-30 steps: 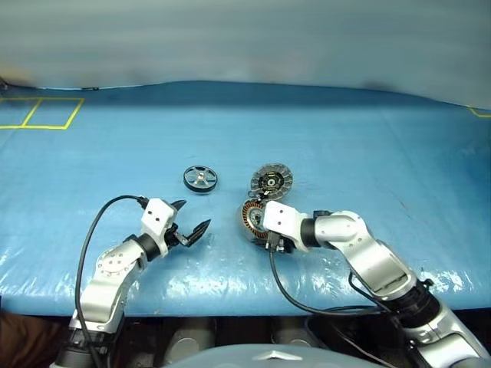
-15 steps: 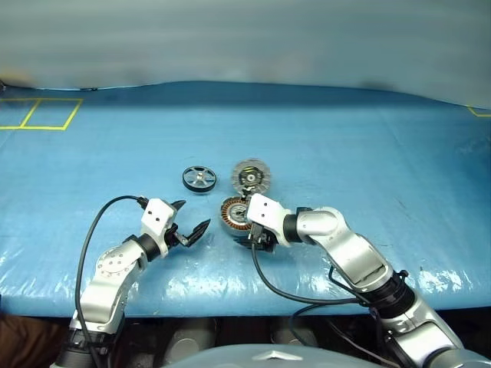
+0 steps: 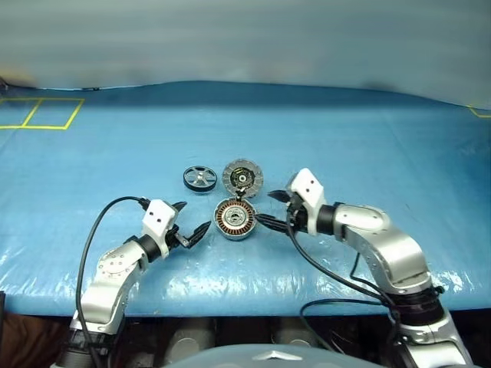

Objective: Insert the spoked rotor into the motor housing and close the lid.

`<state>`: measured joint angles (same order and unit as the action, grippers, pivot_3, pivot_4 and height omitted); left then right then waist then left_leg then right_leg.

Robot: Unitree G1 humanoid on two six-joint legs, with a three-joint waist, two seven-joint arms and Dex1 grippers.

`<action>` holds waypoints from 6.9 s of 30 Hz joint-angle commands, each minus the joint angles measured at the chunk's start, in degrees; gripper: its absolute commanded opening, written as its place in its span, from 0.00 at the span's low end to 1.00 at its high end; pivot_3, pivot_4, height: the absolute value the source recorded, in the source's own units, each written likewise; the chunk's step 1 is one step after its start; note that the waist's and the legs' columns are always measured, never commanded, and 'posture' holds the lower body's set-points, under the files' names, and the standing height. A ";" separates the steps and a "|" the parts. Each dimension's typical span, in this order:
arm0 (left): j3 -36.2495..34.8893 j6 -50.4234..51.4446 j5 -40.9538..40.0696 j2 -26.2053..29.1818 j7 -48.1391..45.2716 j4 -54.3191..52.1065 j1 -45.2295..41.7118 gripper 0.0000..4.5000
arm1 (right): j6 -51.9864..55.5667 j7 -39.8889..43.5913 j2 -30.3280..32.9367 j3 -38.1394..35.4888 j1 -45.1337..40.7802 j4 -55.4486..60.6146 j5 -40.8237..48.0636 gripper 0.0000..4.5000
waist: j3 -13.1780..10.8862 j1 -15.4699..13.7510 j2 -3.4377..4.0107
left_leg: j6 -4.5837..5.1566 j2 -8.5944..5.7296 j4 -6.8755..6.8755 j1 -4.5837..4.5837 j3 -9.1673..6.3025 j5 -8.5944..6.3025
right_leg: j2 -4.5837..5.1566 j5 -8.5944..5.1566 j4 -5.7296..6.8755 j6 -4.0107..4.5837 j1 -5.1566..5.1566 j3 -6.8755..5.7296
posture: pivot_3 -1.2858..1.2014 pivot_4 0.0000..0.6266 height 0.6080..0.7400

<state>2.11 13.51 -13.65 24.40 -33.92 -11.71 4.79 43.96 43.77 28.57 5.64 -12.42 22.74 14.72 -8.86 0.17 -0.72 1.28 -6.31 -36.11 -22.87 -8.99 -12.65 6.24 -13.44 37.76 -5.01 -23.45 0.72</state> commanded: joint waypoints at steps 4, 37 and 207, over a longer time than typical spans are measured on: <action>-0.48 -0.36 -0.12 0.51 -0.38 -1.72 -0.73 1.00 | -11.88 -0.73 -2.51 -2.87 -0.07 -11.08 0.71 0.83 | 0.00 0.51 0.00 | -0.04 0.03 -0.01 0.02 0.05 0.03 | -0.01 0.01 0.02 0.01 0.00 0.02 | 0.52 0.24 1.00; -0.59 -0.86 0.21 0.17 0.69 -2.37 -0.22 1.00 | -38.99 -4.67 -19.29 5.91 -17.24 -52.60 -11.99 0.83 | -0.06 1.51 0.12 | -0.60 0.81 0.13 0.17 0.08 0.28 | -0.90 0.42 0.03 0.71 -0.07 0.12 | 0.52 0.24 1.00; 0.50 -2.09 2.12 2.73 -3.07 -2.81 3.24 1.00 | -21.01 -1.51 -12.35 20.65 -7.93 -22.70 -13.55 0.00 | -0.16 0.70 0.32 | -0.73 1.17 0.20 0.18 0.29 0.35 | -1.02 0.36 -0.02 0.57 -0.16 0.03 | 0.52 0.24 1.00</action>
<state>2.89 11.23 -11.40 27.18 -37.22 -13.38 8.22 22.98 42.45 15.59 24.83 -20.37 0.41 3.07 -9.02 0.87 -0.40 0.55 -5.14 -35.90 -22.68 -8.71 -12.30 5.22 -13.09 37.74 -4.43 -23.61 0.75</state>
